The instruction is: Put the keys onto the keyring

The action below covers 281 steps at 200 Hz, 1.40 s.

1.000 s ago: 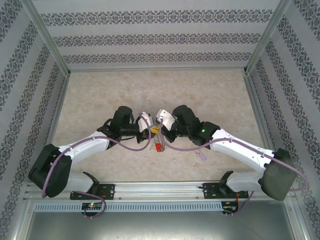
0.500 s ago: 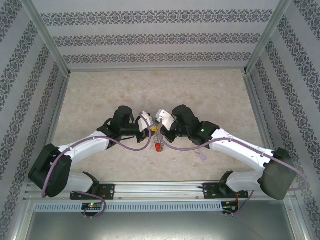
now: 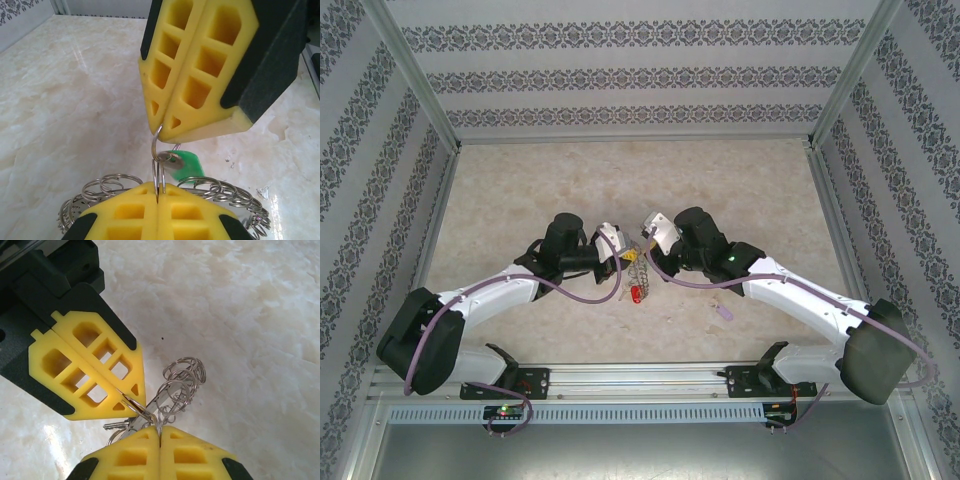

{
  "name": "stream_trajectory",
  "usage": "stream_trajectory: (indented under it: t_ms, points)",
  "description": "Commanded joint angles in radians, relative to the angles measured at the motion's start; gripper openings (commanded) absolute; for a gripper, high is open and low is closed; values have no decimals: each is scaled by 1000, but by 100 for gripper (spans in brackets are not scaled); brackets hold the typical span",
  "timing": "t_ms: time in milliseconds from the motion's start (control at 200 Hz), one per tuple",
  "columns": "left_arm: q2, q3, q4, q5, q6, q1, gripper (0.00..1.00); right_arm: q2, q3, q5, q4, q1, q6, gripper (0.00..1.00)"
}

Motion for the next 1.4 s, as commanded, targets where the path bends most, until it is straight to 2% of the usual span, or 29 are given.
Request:
stream_trajectory:
  t_ms: [0,110,155,255,410,590,1064,1399]
  points:
    - [-22,-23,58,19,-22,-13,0,-2,5,12,16,-24,27,0]
    - [-18,-27,54,14,-22,-12,0,-8,27,-18,17,-9,16,0]
    - [-17,-28,52,9,-22,-12,7,-8,36,-27,16,-3,8,0]
    - [-11,-22,37,14,-16,-12,13,-6,48,-48,16,7,-3,0]
    - [-6,-9,17,23,-10,-12,21,4,57,-50,17,17,-11,0]
    - [-5,5,-2,38,-6,-13,24,9,63,-55,13,23,-18,0]
    - [2,26,-6,21,7,-14,29,16,58,-90,8,31,-47,0]
    - [13,47,-64,34,36,-14,27,16,58,-81,18,37,-48,0]
